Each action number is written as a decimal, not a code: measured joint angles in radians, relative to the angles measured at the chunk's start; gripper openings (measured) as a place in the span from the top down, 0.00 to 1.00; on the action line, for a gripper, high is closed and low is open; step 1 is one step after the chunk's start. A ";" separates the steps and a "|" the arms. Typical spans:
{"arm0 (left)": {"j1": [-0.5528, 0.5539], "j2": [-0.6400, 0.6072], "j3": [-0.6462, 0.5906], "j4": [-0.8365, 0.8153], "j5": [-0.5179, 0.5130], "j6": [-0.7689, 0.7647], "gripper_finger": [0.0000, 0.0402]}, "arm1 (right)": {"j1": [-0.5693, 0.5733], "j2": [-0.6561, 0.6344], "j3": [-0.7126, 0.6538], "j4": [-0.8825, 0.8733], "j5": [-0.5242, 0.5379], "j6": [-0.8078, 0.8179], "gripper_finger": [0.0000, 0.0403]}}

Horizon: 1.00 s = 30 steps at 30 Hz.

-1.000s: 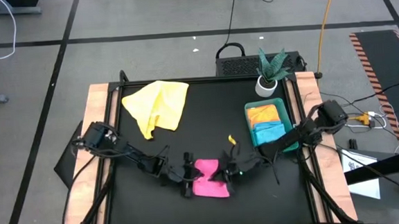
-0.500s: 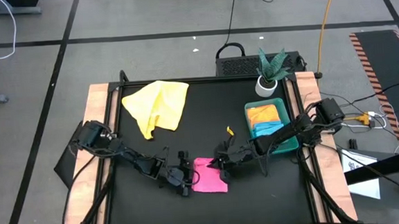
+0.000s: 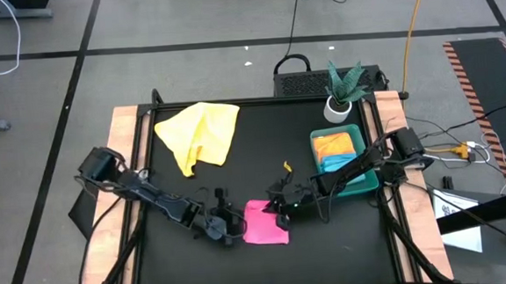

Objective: Fold microfiber towels
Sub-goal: Fold the pink microfiber cloth

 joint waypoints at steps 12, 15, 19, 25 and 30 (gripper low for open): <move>0.001 0.008 0.000 0.024 -0.026 -0.033 0.99 | -0.024 0.008 0.001 0.048 -0.044 -0.075 1.00; 0.001 0.008 0.000 0.074 -0.011 -0.035 0.97 | -0.026 0.008 0.001 0.009 -0.025 -0.110 0.98; -0.001 0.008 0.000 0.108 0.030 -0.024 0.96 | -0.020 0.008 0.001 -0.003 0.051 -0.163 0.92; -0.010 0.008 0.000 0.170 0.036 -0.015 0.99 | -0.032 -0.016 0.001 -0.004 0.051 -0.212 0.74; -0.008 0.010 0.000 0.213 0.038 0.010 0.97 | -0.026 -0.152 0.000 -0.143 0.139 -0.176 0.65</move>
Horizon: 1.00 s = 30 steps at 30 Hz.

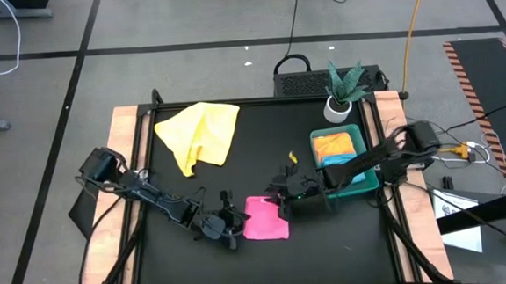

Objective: Fold microfiber towels
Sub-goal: Fold the pink microfiber cloth

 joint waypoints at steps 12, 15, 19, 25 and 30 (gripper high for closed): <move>0.126 0.132 0.000 0.213 0.047 0.004 0.96 | 0.133 -0.056 -0.076 -0.053 0.016 0.129 0.81; 0.168 0.137 0.000 0.152 0.005 -0.113 0.98 | 0.130 -0.021 -0.123 -0.029 0.163 0.169 0.89; 0.211 0.137 0.000 0.054 -0.012 -0.195 0.99 | 0.118 0.004 -0.156 -0.017 0.268 0.226 0.98; 0.217 0.118 -0.001 0.045 -0.011 -0.213 0.97 | 0.123 -0.026 -0.163 -0.016 0.339 0.247 0.99; 0.179 0.081 -0.001 0.056 -0.009 -0.198 0.99 | 0.140 -0.067 -0.163 0.058 0.313 0.234 0.99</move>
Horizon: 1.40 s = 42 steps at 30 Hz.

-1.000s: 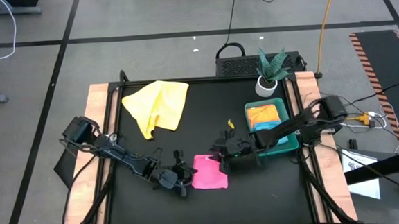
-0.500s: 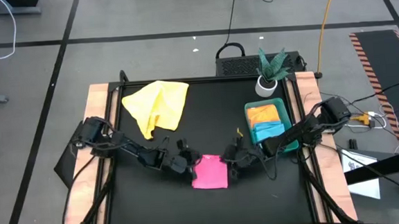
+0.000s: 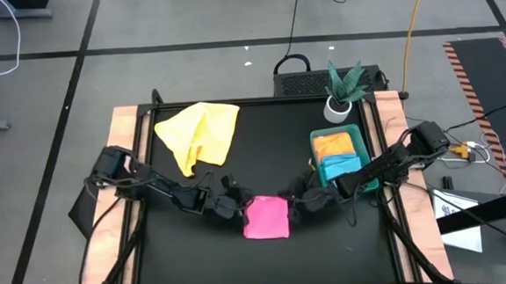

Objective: Fold microfiber towels
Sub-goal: Fold the pink microfiber cloth

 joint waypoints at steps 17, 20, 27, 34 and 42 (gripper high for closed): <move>0.070 0.065 0.003 -0.016 0.150 -0.035 0.99 | -0.029 0.153 0.001 0.022 -0.139 0.025 1.00; 0.064 0.038 0.001 -0.031 0.148 -0.018 0.97 | -0.020 0.126 0.001 0.005 -0.138 0.019 1.00; 0.022 -0.013 0.000 0.003 0.148 0.009 0.99 | 0.022 0.067 0.003 0.073 -0.092 0.013 1.00; 0.004 0.029 0.000 0.061 0.154 0.075 0.99 | -0.007 0.103 0.003 0.025 -0.028 0.086 1.00; 0.031 0.070 0.001 0.036 0.151 0.064 0.97 | 0.000 0.121 0.002 -0.038 0.067 0.067 1.00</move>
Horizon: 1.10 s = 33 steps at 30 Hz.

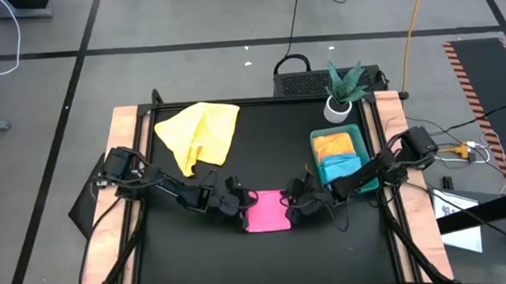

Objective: Fold microfiber towels
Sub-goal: Fold the pink microfiber cloth

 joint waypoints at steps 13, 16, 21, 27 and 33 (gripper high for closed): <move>-0.025 -0.023 0.001 0.046 0.104 0.014 0.99 | 0.289 -0.035 0.199 0.004 -0.026 -0.509 1.00; -0.016 -0.016 0.001 0.125 0.165 0.050 0.99 | 0.320 -0.019 0.214 0.021 -0.026 -0.508 1.00; -0.007 0.007 0.002 0.215 0.128 0.149 0.98 | 0.315 0.034 0.213 0.037 -0.026 -0.499 0.95; -0.006 0.044 0.000 0.204 0.128 0.163 0.97 | 0.246 0.088 0.212 0.128 -0.164 -0.508 0.79; 0.006 0.045 0.000 0.197 0.127 0.157 0.99 | 0.181 0.121 0.213 0.135 -0.266 -0.530 0.59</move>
